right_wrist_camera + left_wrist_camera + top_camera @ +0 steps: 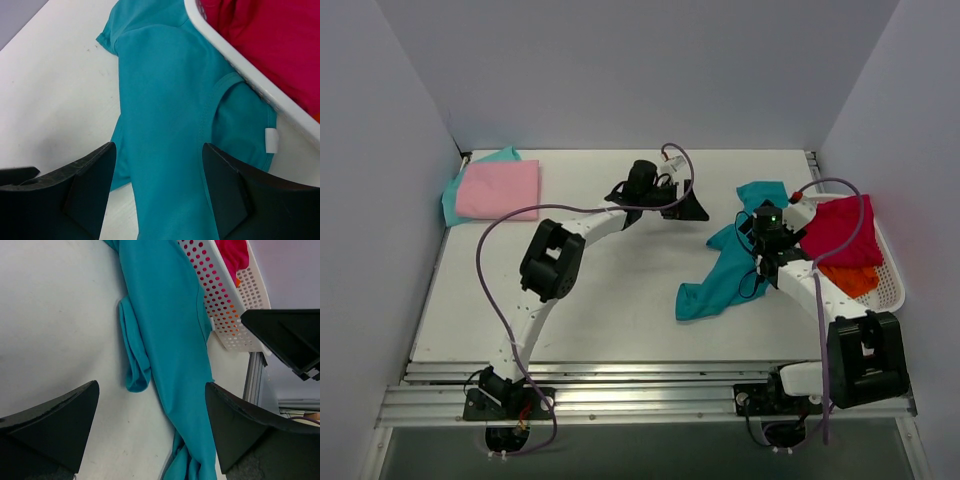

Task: Fold and stack the t-shirts
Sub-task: Flatten the tshirt out

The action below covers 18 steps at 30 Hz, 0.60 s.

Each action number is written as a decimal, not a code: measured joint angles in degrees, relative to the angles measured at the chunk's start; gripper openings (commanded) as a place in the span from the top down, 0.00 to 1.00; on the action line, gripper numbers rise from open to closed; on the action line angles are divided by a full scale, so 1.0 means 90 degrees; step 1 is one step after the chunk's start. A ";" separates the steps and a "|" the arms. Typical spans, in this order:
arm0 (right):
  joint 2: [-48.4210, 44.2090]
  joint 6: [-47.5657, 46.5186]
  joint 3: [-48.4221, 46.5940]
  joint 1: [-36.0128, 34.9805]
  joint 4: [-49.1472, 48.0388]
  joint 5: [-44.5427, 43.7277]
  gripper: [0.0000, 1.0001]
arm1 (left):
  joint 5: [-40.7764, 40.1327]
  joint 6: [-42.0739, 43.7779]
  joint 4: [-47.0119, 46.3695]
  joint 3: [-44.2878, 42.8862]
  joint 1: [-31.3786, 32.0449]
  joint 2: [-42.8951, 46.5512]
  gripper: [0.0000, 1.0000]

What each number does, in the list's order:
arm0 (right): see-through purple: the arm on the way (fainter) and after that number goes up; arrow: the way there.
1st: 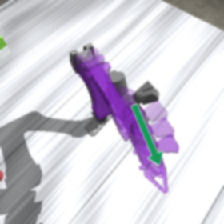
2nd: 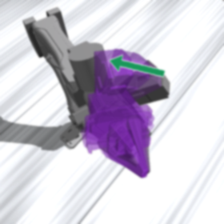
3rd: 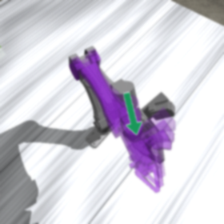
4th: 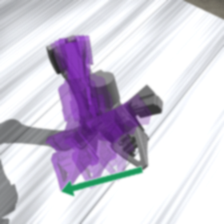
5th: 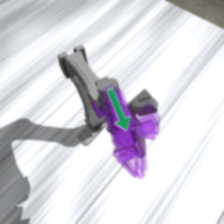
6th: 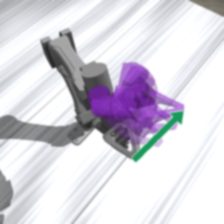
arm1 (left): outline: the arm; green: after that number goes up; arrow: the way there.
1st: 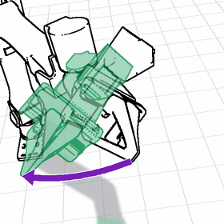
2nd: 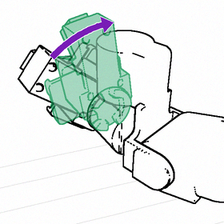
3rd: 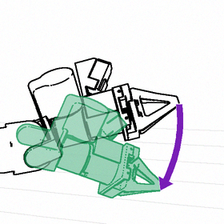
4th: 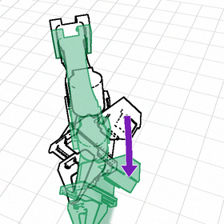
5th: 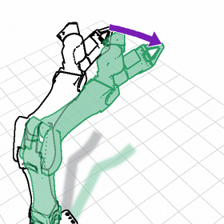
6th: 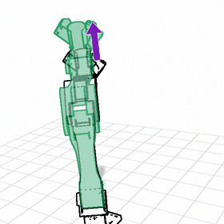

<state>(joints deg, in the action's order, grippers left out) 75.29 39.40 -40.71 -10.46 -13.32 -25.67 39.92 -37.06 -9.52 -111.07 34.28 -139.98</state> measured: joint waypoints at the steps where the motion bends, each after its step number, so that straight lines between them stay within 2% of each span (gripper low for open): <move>1: -0.0022 0.0000 0.0000 0.0058 0.0000 0.0024 0.35 | 0.0041 0.0119 0.0291 -0.0063 0.0051 -0.0015 0.04; 8: -0.0369 -0.0002 0.0002 0.0333 -0.0029 0.0182 0.35 | -0.0039 0.0702 0.1452 -0.0301 0.0367 -0.0262 0.05; 16: -0.0573 -0.0002 0.0095 0.0374 -0.0080 0.0369 0.36 | -0.0316 0.0712 0.1666 -0.1088 0.0731 -0.0872 0.06; 18: -0.0636 -0.0002 0.0136 0.0398 -0.0080 0.0401 0.36 | -0.0345 0.0678 0.1642 -0.1299 0.0818 -0.1037 0.09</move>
<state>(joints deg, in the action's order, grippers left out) 69.56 39.38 -39.48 -6.87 -14.04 -22.06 36.82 -30.96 5.26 -122.76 41.65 -149.32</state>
